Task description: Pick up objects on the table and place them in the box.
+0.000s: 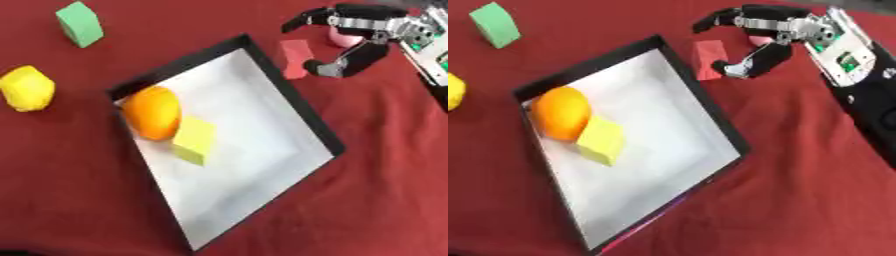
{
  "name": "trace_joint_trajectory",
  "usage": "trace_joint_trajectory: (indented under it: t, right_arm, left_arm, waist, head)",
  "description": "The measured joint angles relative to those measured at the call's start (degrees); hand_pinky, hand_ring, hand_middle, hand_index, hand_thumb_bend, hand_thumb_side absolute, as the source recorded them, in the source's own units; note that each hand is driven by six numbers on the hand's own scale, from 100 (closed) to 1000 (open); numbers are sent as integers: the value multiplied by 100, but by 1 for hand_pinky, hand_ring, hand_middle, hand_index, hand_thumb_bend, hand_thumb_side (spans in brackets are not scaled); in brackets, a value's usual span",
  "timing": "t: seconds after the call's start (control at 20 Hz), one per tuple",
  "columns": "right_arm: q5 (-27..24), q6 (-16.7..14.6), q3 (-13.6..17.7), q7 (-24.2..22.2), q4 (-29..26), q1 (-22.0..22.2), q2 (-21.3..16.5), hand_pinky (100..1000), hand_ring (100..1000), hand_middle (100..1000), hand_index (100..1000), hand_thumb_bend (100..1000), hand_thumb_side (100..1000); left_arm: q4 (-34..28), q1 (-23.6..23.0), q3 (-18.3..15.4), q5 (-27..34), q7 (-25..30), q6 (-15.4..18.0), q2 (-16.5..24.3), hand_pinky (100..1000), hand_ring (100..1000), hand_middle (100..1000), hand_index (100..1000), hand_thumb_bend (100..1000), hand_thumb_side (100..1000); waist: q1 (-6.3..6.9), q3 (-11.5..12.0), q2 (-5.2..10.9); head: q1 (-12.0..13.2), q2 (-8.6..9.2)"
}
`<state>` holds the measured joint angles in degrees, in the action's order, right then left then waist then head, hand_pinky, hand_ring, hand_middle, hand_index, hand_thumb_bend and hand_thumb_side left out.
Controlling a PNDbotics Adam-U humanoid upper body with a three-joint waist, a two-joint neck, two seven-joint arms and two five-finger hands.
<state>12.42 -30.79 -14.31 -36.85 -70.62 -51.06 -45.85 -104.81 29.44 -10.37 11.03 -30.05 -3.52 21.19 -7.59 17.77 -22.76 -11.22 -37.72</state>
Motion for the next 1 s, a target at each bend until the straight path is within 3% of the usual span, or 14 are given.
trace_joint_trajectory:
  t: [0.45, 1.0]
  right_arm:
    - [239, -1, 77, 1, 0, 17, -25, 1000, 959, 911, 1000, 268, 460]
    - [370, 41, 191, -41, 1, 17, -26, 1000, 941, 881, 1000, 255, 507]
  left_arm:
    - [0, 26, 1, 1, 14, 1, 0, 653, 844, 693, 756, 323, 637]
    - [-2, 63, 33, 5, 19, -2, 0, 651, 843, 690, 751, 319, 636]
  waist:
    - [-34, 42, -42]
    - [-76, 101, -85]
  head:
    - [2, -4]
    - [40, -46]
